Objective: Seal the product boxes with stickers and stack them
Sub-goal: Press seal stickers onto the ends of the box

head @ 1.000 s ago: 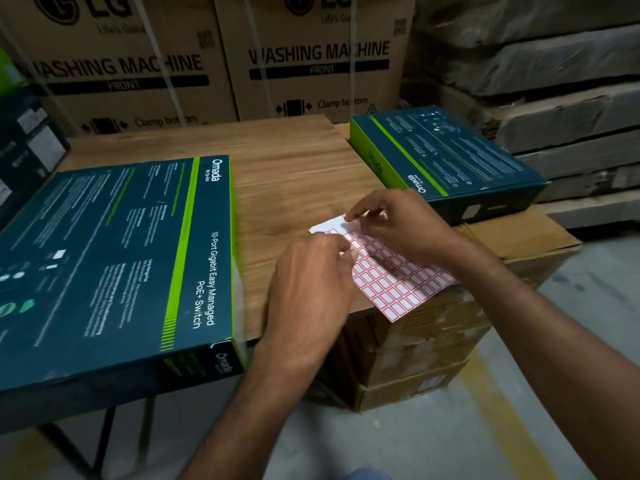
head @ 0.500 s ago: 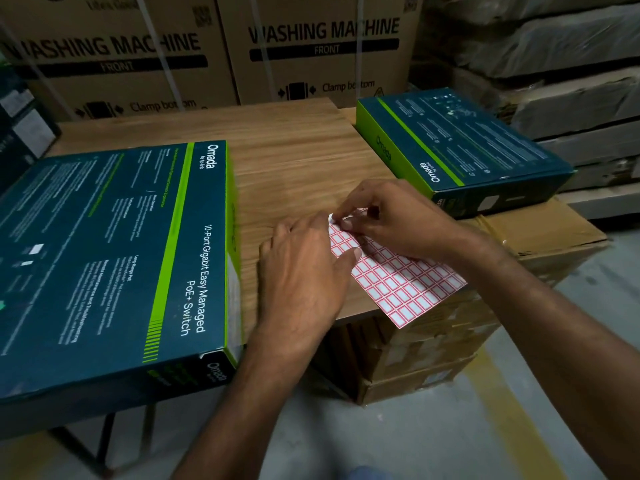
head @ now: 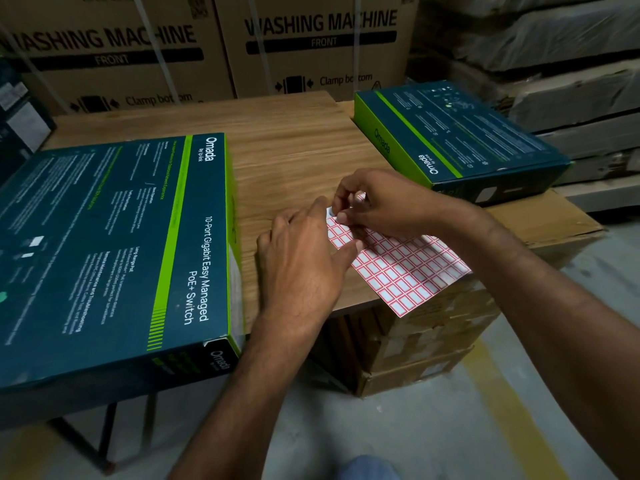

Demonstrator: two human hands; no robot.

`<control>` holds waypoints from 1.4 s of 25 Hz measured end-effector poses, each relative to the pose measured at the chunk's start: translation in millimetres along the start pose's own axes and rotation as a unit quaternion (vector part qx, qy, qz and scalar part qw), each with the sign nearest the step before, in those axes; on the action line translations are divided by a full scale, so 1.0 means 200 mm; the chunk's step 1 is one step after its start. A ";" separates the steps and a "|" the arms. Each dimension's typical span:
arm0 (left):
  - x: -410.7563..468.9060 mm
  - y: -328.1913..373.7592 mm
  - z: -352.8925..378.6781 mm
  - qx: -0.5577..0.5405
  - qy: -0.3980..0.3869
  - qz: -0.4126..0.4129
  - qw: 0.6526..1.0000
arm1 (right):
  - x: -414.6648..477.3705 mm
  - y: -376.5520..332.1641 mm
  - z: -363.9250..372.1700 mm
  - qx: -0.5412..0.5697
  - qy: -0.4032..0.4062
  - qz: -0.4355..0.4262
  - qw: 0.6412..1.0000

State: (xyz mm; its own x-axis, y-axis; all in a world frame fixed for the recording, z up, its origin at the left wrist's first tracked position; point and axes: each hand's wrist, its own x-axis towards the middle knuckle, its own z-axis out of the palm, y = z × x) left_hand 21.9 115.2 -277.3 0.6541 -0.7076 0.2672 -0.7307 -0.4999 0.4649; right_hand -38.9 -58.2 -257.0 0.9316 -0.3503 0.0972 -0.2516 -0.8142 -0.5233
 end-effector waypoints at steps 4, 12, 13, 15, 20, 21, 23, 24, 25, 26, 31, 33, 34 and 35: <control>0.00 0.00 0.00 -0.003 -0.003 -0.003 1.000 | 0.02 -0.01 0.00 -0.019 -0.019 0.007 1.000; 0.00 -0.01 0.00 0.004 -0.008 0.003 1.000 | 0.00 -0.01 0.00 -0.042 -0.013 -0.015 0.999; 0.00 -0.01 0.00 0.004 -0.008 0.003 1.000 | 0.00 -0.01 0.00 -0.044 -0.013 -0.015 0.999; 0.00 -0.02 0.00 0.002 -0.009 0.000 1.000 | 0.00 -0.03 0.00 -0.045 -0.013 -0.013 0.999; 0.01 -0.02 0.01 -0.007 -0.009 -0.007 1.000 | -0.02 -0.02 0.01 -0.053 -0.009 -0.011 0.998; 0.00 -0.03 0.01 -0.009 -0.007 -0.006 1.000 | -0.02 -0.01 0.01 -0.050 0.000 -0.016 0.999; 0.00 -0.03 0.01 -0.006 -0.004 -0.004 1.000 | -0.03 0.00 0.01 -0.048 0.007 -0.020 0.999; 0.00 -0.03 0.01 -0.004 -0.003 -0.003 1.000 | -0.03 0.00 0.01 -0.051 0.006 -0.018 0.999; 0.00 -0.03 0.01 -0.004 -0.003 -0.003 1.000 | -0.04 0.00 0.01 -0.051 0.004 -0.016 0.999; -0.01 -0.03 0.01 -0.007 -0.002 -0.004 1.000 | -0.04 0.00 0.01 -0.050 0.003 -0.015 0.999; -0.01 -0.03 0.00 -0.032 -0.006 -0.007 0.999 | -0.03 -0.03 -0.01 -0.050 -0.024 0.004 0.998; -0.01 -0.03 0.00 -0.055 -0.006 -0.007 0.998 | -0.05 -0.05 -0.02 -0.052 -0.043 0.017 0.998; -0.01 -0.04 0.00 -0.060 -0.008 -0.007 0.998 | -0.05 -0.06 -0.02 -0.052 -0.047 0.025 0.997; -0.02 -0.04 -0.01 -0.061 -0.012 -0.008 0.998 | -0.07 -0.07 -0.02 -0.052 -0.049 0.033 0.997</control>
State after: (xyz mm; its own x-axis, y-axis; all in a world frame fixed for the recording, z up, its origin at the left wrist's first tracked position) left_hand 26.0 122.4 -281.4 0.6603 -0.7120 0.2389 -0.6894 -0.4484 0.5689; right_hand -48.7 -43.1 -247.4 0.9320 -0.3619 -0.0197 -0.3341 -0.8368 -0.4338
